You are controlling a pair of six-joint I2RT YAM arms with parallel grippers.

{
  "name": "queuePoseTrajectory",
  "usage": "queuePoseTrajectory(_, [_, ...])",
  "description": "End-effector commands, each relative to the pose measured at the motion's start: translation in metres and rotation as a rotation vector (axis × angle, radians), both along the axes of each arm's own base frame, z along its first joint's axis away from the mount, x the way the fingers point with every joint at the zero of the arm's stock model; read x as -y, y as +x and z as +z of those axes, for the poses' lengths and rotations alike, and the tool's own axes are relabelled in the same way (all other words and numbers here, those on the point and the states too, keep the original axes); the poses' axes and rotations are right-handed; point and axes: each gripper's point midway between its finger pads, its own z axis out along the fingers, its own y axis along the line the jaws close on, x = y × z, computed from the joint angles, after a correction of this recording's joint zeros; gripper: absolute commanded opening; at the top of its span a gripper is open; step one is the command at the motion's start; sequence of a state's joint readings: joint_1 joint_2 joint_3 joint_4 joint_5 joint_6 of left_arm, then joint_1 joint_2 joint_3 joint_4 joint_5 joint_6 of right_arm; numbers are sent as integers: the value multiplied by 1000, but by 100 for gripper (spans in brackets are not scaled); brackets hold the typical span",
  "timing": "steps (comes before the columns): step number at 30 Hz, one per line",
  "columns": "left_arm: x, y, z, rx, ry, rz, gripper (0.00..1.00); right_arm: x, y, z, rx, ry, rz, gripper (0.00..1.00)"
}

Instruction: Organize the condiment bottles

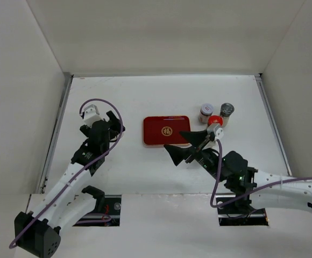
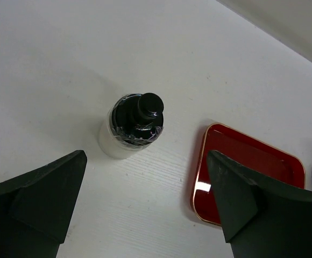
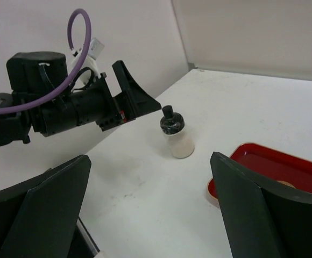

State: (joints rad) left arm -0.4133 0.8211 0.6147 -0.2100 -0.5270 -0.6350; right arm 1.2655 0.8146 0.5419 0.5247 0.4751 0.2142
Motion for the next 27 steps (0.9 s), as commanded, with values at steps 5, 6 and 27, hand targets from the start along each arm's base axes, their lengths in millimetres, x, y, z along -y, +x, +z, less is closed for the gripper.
queuePoseTrajectory(5, [-3, 7, 12, 62, -7, 0, 96, 7, 2, 37, 37, 67, -29, 100])
queuePoseTrajectory(6, [-3, 5, 11, 72, -8, 1, 96, 6, 3, 36, 34, 65, -31, 98])
queuePoseTrajectory(27, [15, 27, -17, -82, 303, 25, 96, -13, 11, 3, -9, -13, -12, 86])
